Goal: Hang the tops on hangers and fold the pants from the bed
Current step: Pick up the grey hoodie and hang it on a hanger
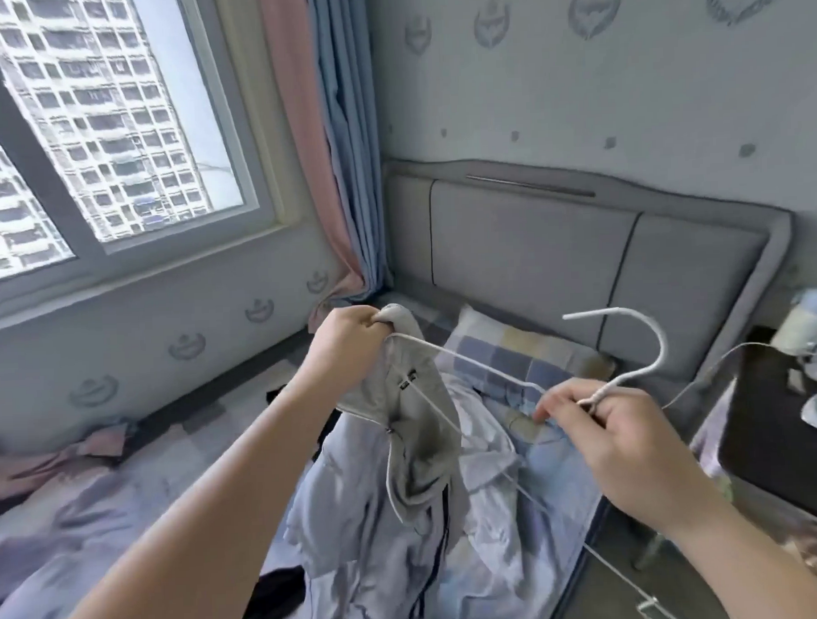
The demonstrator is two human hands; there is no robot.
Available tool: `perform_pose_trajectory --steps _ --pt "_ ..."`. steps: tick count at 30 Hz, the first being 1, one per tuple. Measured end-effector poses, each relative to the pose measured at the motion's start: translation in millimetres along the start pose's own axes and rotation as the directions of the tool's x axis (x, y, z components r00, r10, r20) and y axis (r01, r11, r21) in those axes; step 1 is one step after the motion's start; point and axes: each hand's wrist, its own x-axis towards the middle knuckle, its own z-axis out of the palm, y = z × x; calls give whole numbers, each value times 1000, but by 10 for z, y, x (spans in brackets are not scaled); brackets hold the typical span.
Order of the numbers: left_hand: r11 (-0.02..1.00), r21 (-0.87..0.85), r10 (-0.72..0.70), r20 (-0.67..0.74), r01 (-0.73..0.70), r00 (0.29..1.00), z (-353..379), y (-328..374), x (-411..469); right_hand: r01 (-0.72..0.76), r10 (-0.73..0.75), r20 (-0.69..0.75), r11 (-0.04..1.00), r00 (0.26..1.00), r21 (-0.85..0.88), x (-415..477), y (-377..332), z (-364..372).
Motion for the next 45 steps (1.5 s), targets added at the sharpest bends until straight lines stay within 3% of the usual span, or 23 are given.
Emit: perform_pose_trajectory --steps 3,6,11,15,19,22,24,26,28,34,41,45 --pt "995 -82 -58 -49 53 997 160 -317 -128 -80 78 35 995 996 52 -130 232 285" --pt "984 -148 -95 18 96 995 364 -450 -301 -137 131 80 987 988 80 -263 416 517" --pt "995 -97 47 193 -29 980 665 -324 -586 -153 149 58 986 987 68 -406 680 705" --pt "987 -48 158 437 -153 885 907 -119 -821 -224 221 92 974 971 22 -387 840 898" --pt "996 -88 72 518 -30 852 970 -192 -876 -260 240 125 950 963 171 -449 930 953" --pt "985 -92 172 641 -147 748 933 -237 -1000 -258 244 86 932 966 254 -530 953 902" --pt "928 39 268 620 -370 737 938 -301 -1120 -248 238 70 927 969 281 -569 935 834" --pt "778 261 375 538 -572 755 905 -380 -1157 -246 237 66 920 969 304 -600 942 730" --pt "698 327 411 545 -637 731 830 -410 -1093 -226 209 87 923 974 311 -618 956 636" --pt "687 151 516 586 -711 624 779 -520 -1041 -166 130 156 954 979 248 -597 929 458" --pt "750 68 559 465 -658 686 1056 -436 -1343 -74 76 -6 985 997 155 -498 899 616" --pt "815 10 516 443 -580 733 1104 -481 -1364 -54 55 -9 995 998 86 -441 894 507"
